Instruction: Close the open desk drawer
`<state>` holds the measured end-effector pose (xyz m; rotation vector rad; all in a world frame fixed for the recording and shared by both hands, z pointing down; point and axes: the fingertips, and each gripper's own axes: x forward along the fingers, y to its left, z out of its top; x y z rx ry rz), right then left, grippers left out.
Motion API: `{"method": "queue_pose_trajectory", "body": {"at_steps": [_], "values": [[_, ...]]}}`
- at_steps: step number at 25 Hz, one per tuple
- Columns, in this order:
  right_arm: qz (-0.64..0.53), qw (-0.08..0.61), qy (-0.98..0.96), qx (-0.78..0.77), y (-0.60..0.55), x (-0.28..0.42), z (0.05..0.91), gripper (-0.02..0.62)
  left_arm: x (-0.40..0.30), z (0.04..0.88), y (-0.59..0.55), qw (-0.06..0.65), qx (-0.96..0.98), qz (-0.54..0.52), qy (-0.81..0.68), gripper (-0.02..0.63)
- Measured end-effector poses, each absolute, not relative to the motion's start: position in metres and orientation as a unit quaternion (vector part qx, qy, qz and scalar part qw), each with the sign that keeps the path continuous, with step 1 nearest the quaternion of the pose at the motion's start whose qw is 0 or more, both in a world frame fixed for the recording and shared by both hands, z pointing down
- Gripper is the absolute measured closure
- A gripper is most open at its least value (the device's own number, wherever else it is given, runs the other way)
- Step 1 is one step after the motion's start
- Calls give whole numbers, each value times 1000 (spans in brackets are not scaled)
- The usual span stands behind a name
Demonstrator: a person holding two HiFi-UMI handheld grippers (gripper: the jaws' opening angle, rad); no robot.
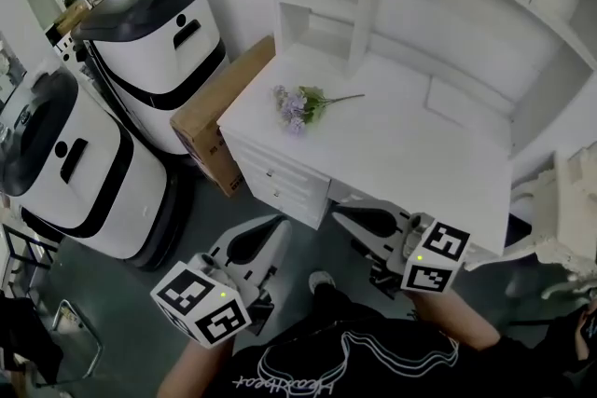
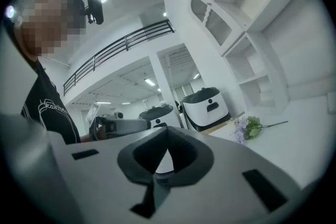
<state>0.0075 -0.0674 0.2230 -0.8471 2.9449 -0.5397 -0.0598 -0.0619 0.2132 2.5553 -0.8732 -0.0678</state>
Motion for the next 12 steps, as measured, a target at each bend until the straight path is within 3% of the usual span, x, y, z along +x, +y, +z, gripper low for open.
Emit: {"method": "queue_pose_trajectory", "body": {"at_steps": [12], "values": [[-141, 32, 952, -268, -30, -4, 191, 589, -61, 190, -29, 194, 930, -23, -310, 601]]}}
